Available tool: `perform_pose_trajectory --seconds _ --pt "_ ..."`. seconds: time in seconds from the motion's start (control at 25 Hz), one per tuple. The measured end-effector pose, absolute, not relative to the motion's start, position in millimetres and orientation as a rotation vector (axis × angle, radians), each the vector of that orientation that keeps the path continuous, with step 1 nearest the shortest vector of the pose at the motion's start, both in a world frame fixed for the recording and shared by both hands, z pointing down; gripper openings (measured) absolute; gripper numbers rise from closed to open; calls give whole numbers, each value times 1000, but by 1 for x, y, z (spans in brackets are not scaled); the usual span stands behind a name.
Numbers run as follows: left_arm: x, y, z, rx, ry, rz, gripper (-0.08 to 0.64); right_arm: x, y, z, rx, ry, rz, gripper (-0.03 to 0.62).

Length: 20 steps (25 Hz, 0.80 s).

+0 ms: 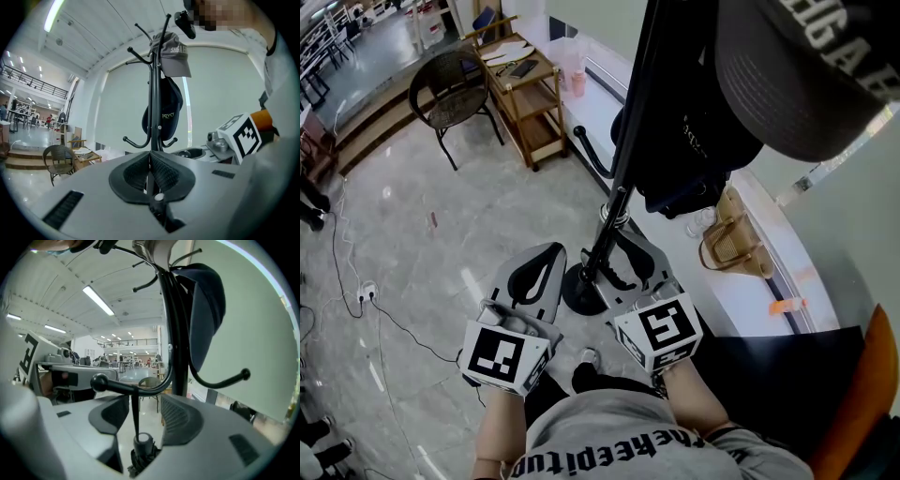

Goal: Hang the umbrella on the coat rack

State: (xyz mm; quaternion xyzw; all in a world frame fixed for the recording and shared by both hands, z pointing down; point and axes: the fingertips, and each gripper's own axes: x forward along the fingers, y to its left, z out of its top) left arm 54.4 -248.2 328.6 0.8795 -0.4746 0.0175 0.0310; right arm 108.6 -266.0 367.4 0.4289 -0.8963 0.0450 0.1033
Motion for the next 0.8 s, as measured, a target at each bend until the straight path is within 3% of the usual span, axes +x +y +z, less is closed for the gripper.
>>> perform_pose_trajectory --seconds 0.8 --pt "43 -223 327 2710 -1470 68 15 101 -243 373 1257 -2638 188 175"
